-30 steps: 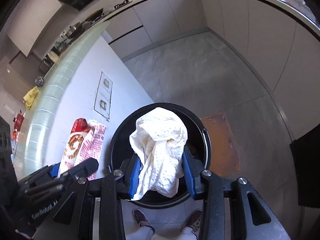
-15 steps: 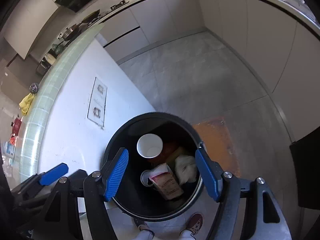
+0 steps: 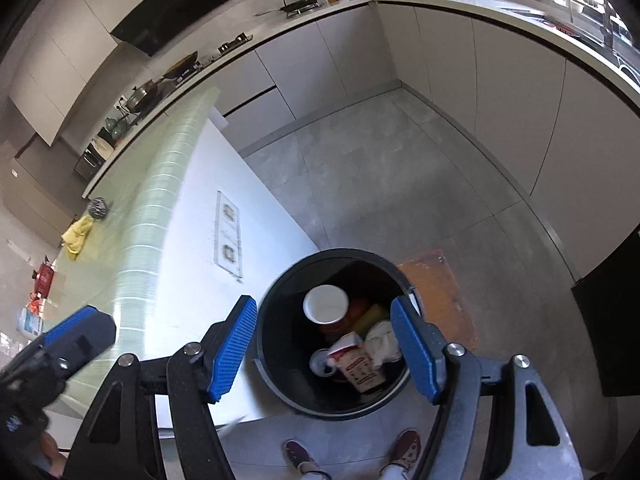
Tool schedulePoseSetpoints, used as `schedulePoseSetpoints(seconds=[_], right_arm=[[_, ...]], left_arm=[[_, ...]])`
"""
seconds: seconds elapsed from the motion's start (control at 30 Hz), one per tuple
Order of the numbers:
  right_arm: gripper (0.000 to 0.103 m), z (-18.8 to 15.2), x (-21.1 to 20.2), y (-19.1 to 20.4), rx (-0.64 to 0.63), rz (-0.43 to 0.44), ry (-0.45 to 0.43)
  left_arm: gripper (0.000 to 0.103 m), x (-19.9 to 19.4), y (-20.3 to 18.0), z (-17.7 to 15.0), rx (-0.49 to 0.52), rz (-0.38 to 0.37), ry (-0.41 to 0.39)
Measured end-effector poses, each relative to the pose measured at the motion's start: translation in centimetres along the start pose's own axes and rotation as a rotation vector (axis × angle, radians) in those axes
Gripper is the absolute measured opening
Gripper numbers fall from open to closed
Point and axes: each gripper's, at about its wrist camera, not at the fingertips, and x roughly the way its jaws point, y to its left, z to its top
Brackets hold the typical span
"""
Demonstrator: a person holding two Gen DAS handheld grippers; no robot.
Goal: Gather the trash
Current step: 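Move both tools back to the yellow cloth and steel wool on the island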
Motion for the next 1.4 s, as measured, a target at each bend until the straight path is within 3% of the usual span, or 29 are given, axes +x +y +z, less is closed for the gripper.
schedulePoseSetpoints(seconds=[0.17, 0.33, 0.6, 0.83, 1.17, 1.3, 1.4], right_arm=[[0.072, -0.2, -2.4, 5.0, -0.002, 0.032, -0.040], [0.079, -1.0, -3.9, 12.9, -0.036, 0.085, -0.093], [0.080, -3.9, -1.2, 25.0, -0.090, 0.156, -0.070], [0.080, -5.1, 1.2, 33.3, -0.172, 0.185, -0.039], [0.080, -1.5, 5.4, 39.2, -0.282, 0.228, -0.039], [0.080, 0.5, 7.8, 40.4, -0.277, 0.267, -0.034], [0.080, 1.7, 9.2, 41.2, -0.304, 0.249, -0.034]], left_arm=[[0.064, -2.7, 4.4, 0.1, -0.003, 0.023, -0.041], [0.067, -5.2, 10.6, -0.5, -0.041, 0.054, -0.070], [0.068, -8.7, 21.7, -2.3, -0.113, 0.129, -0.090], [0.068, -9.9, 28.7, -2.6, -0.196, 0.180, -0.089], [0.068, -8.2, 36.9, 0.0, -0.329, 0.267, -0.093], [0.068, -7.1, 39.2, 2.1, -0.324, 0.313, -0.084], [0.068, -6.5, 40.5, 3.2, -0.337, 0.320, -0.092]])
